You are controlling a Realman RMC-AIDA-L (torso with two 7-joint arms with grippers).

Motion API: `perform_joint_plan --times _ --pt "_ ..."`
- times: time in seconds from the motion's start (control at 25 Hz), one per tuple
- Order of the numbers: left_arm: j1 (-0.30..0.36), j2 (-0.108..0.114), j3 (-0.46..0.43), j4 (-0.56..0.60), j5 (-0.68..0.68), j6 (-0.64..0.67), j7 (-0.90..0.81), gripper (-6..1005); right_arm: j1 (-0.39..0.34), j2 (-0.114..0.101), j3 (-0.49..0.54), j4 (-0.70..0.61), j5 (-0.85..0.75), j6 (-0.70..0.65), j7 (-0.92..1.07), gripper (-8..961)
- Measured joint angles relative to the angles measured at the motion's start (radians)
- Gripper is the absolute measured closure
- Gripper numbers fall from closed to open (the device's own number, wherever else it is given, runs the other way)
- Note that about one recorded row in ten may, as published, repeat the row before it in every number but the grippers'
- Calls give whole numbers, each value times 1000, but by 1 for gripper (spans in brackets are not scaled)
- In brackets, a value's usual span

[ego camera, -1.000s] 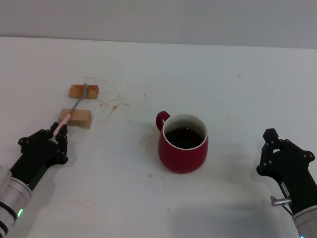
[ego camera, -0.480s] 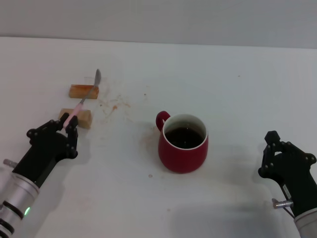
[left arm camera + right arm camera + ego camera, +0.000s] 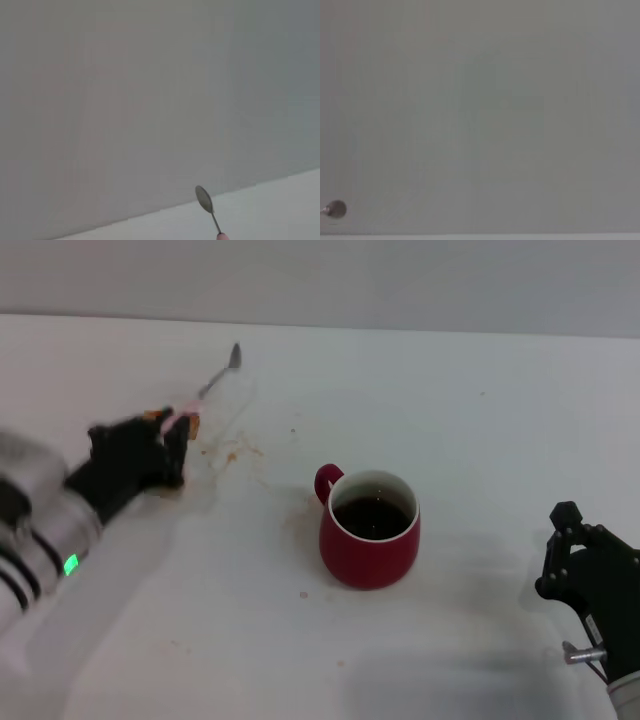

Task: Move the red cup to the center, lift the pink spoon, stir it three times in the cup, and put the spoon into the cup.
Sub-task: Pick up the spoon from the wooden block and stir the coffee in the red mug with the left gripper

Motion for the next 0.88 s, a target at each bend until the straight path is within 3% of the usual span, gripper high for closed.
perform_joint_plan --times 0.12,0.24,0.36,0.44,0.52,0.64,0.68,0.72,0.76,0.84,0.88 --pt "12 57 -61 -230 53 -241 1 862 -9 -1 0 0 0 -12 0 953" --pt "14 95 -107 -430 88 -450 13 862 -14 -1 0 -2 -1 -15 0 953" --pt "-2 108 -147 -581 91 -631 61 862 -25 -1 0 -4 -1 -23 0 953" --pt "-23 101 -174 -666 86 -751 120 862 -29 -1 1 -7 0 -31 0 953" --pt "-49 80 -209 -733 65 -875 210 862 -35 -1 1 -12 3 -45 0 953" --pt "-93 26 -291 -793 -37 -1054 406 862 -43 -1 5 -18 4 -62 0 953" --pt "-111 -6 -343 -802 -104 -1134 512 862 -45 -1 7 -19 5 -68 0 953" --pt "-140 -70 -445 -813 -192 -1264 681 862 -49 -1 9 -21 6 -76 0 953" --pt "-140 -70 -445 -813 -192 -1264 681 862 -53 -1 10 -24 7 -88 1 953" --pt "-174 -142 -542 -831 -225 -1401 817 862 -62 -1 11 -30 8 -111 2 953" --pt "-191 -157 -564 -841 -221 -1456 854 862 -65 -1 12 -30 8 -120 3 953"
